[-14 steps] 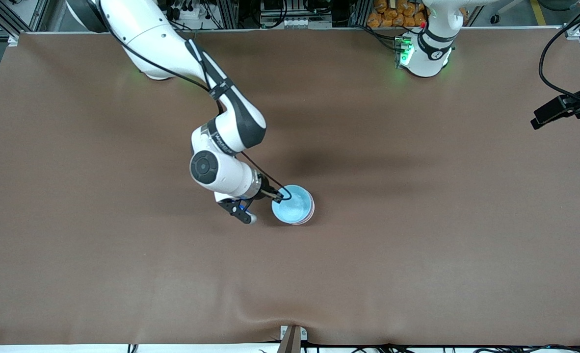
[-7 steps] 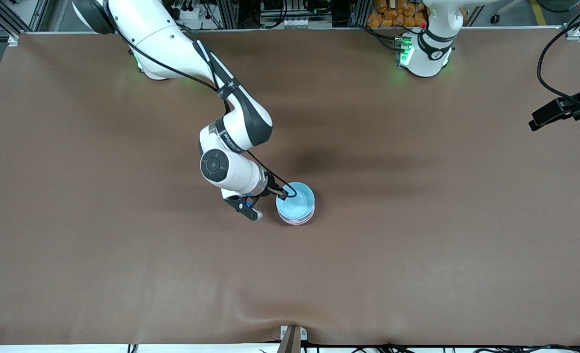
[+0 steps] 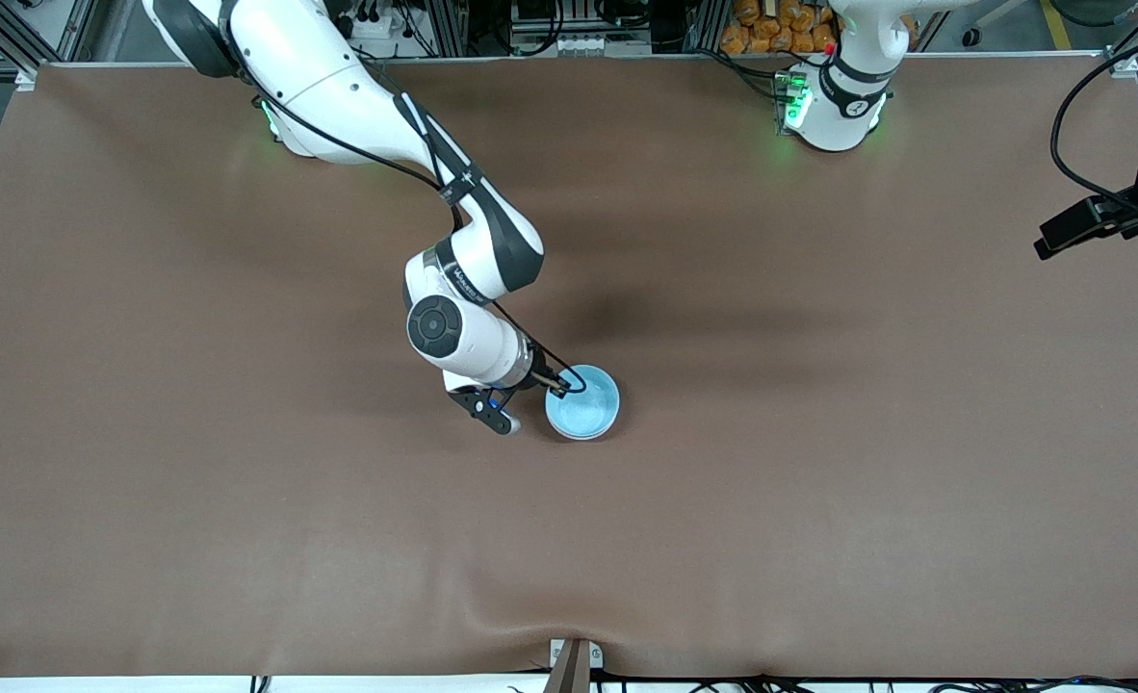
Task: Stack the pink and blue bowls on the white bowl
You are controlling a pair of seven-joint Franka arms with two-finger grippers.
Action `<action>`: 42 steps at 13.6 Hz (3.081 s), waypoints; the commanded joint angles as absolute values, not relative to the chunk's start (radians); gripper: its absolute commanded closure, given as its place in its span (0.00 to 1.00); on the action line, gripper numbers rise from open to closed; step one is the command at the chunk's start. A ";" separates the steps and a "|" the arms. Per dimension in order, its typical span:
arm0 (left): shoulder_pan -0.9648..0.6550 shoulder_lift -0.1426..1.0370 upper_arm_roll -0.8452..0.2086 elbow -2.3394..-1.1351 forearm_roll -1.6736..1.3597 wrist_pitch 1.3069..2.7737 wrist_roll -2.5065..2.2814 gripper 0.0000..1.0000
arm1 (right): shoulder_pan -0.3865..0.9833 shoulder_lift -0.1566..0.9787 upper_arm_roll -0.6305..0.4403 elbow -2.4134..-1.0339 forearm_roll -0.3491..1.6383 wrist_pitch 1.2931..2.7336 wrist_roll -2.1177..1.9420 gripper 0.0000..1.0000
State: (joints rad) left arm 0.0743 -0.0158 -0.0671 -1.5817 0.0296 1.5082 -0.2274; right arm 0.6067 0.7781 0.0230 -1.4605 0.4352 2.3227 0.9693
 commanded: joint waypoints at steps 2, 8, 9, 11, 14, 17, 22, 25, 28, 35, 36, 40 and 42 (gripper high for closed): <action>0.066 -0.018 -0.063 -1.583 0.021 1.508 -0.207 0.00 | 0.598 0.787 0.018 -1.401 0.411 2.289 0.989 0.00; 0.067 -0.018 -0.069 -1.585 0.021 1.506 -0.206 0.00 | 0.496 0.747 0.003 -1.166 0.377 1.869 0.980 0.00; 0.067 -0.018 -0.069 -1.583 0.021 1.506 -0.206 0.00 | 0.456 0.724 0.005 -1.146 0.350 1.823 0.942 0.00; 0.067 -0.020 -0.069 -1.585 0.021 1.506 -0.206 0.00 | 0.366 0.666 0.006 -1.143 0.337 1.775 0.777 0.00; 0.067 -0.029 -0.071 -1.585 0.021 1.502 -0.206 0.00 | 0.227 0.611 0.003 -1.134 0.328 1.668 0.529 0.00; 0.067 -0.041 -0.071 -1.583 0.021 1.482 -0.206 0.00 | 0.135 0.534 -0.002 -1.129 0.218 1.565 0.329 0.00; 0.067 -0.049 -0.100 -1.583 0.020 1.470 -0.206 0.00 | 0.052 0.323 0.052 -1.131 -0.022 1.369 0.172 0.00; 0.067 -0.045 -0.135 -1.583 0.020 1.470 -0.209 0.00 | 0.046 0.159 0.072 -1.254 -0.025 1.339 0.224 0.00; 0.067 -0.051 -0.140 -1.597 0.020 1.471 -0.209 0.00 | 0.020 -0.003 0.066 -1.501 -0.023 1.478 0.223 0.00; 0.068 -0.052 -0.166 -1.601 0.020 1.471 -0.207 0.00 | 0.015 -0.015 -0.006 -1.530 -0.021 1.496 0.054 0.00; 0.067 -0.051 -0.166 -1.597 0.020 1.470 -0.207 0.00 | 0.015 -0.006 -0.006 -1.517 -0.032 1.494 0.039 0.00; 0.074 -0.045 -0.164 -1.568 0.021 1.470 -0.206 0.00 | 0.008 0.025 -0.011 -1.445 -0.029 1.482 0.018 0.00; 0.074 -0.044 -0.163 -1.563 0.021 1.463 -0.206 0.00 | 0.008 0.018 -0.011 -1.445 -0.035 1.476 0.017 0.00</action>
